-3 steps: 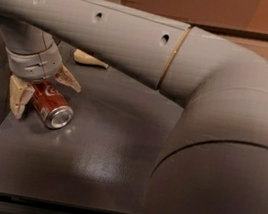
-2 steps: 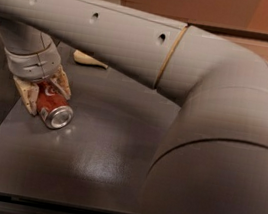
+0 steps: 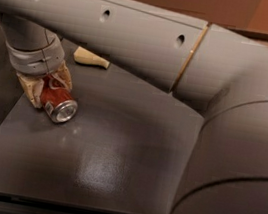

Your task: Place coke can upright

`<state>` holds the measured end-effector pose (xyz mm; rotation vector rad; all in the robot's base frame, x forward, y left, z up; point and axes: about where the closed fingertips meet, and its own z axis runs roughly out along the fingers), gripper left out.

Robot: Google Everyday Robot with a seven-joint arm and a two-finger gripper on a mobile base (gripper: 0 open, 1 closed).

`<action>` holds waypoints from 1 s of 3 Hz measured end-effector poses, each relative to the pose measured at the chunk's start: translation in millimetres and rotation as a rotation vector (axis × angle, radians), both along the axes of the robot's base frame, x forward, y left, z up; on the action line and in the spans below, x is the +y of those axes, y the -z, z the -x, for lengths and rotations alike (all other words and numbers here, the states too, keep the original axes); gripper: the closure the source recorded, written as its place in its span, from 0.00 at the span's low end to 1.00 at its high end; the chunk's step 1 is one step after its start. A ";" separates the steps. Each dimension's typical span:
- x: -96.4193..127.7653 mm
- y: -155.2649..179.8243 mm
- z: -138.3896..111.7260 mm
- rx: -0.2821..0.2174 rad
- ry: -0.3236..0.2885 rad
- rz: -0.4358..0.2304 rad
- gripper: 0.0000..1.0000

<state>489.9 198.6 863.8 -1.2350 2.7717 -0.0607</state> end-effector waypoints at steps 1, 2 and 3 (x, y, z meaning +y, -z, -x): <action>-10.4 -30.0 -4.3 -0.098 -0.063 -0.080 1.00; -20.0 -56.4 -8.2 -0.193 -0.140 -0.152 1.00; -28.7 -71.9 -6.8 -0.276 -0.217 -0.243 1.00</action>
Offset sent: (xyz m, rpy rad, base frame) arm 0.0132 -0.0314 0.0922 0.2501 -0.3148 0.2530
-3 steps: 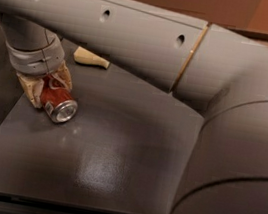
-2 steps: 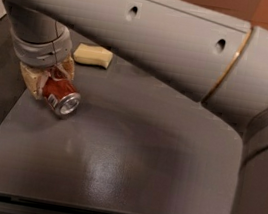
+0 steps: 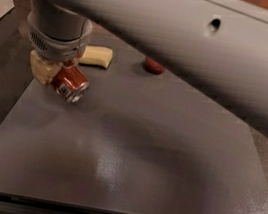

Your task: Place coke can upright

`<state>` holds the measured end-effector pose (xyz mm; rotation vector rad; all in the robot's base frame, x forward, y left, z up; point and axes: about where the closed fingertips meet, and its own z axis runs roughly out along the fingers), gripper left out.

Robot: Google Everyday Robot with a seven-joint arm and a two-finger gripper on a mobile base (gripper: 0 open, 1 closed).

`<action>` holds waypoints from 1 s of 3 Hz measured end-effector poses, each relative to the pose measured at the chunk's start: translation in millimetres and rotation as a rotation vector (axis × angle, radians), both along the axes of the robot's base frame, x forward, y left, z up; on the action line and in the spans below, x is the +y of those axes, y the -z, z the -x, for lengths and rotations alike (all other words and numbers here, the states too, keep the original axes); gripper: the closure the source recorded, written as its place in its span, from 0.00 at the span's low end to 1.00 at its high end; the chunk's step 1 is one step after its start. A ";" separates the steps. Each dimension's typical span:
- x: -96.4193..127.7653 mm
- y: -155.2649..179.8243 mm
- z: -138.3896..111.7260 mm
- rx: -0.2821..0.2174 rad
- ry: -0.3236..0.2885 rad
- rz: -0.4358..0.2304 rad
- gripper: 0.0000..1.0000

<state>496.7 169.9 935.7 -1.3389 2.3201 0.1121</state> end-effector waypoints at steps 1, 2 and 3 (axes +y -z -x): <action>-8.6 -5.0 1.9 -0.062 -0.071 -0.098 1.00; -18.1 -3.5 5.4 -0.108 -0.127 -0.214 1.00; -27.7 1.3 5.8 -0.146 -0.149 -0.334 1.00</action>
Offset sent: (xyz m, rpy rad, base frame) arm -0.0012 -0.0232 0.0111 0.4207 -0.1916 0.1893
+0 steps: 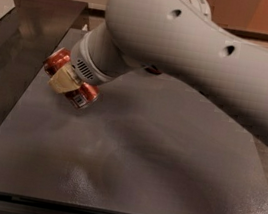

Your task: Place coke can upright

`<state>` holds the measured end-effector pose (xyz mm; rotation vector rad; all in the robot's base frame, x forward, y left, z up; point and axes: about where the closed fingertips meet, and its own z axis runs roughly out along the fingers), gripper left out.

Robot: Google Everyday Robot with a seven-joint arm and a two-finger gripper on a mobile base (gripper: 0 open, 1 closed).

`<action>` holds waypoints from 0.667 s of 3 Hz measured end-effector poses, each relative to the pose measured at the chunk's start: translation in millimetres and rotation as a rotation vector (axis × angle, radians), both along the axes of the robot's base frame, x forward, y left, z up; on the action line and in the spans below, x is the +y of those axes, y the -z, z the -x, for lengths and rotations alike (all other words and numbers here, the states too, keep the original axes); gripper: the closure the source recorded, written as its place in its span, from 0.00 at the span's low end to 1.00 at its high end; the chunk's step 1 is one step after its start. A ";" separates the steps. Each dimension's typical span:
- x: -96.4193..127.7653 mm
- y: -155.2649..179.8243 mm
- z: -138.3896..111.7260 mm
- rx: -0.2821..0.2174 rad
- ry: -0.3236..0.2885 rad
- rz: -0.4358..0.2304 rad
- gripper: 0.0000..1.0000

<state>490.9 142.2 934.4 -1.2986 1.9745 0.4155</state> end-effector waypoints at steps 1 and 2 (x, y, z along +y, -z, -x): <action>-13.8 3.9 -1.6 -0.040 0.008 -0.119 1.00; -27.7 5.0 -1.2 -0.077 0.036 -0.215 1.00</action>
Offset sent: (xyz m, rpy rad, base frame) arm -0.0059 -0.0531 -0.0030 0.4163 -0.1058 -0.0770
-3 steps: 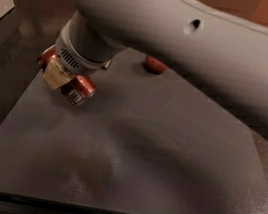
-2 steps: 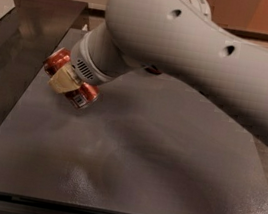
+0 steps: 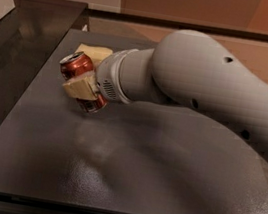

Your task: Place coke can upright

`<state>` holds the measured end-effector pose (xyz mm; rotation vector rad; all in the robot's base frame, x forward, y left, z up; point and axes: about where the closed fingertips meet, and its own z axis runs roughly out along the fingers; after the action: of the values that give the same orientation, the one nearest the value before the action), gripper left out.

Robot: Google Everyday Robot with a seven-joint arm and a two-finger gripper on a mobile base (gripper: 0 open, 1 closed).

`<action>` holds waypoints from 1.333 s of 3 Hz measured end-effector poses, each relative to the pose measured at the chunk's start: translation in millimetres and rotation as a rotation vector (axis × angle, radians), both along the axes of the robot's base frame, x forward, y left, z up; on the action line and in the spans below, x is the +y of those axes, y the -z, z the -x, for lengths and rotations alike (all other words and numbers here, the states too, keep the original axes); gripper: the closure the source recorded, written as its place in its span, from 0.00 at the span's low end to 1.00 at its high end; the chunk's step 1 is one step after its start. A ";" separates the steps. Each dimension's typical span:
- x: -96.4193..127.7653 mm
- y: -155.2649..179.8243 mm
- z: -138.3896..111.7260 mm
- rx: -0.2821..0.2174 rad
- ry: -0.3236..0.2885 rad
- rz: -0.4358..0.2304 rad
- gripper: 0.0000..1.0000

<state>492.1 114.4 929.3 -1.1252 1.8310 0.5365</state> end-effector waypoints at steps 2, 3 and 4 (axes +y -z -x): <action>-17.6 -2.0 4.9 -0.036 0.023 -0.176 1.00; -26.0 2.1 10.3 -0.060 0.019 -0.233 1.00; -31.1 8.4 14.5 -0.085 0.011 -0.264 1.00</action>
Offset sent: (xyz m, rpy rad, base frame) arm -0.0150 -0.0394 -0.0090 0.2990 -0.0476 -0.0290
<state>477.6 83.3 920.9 -0.9439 1.6377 0.6914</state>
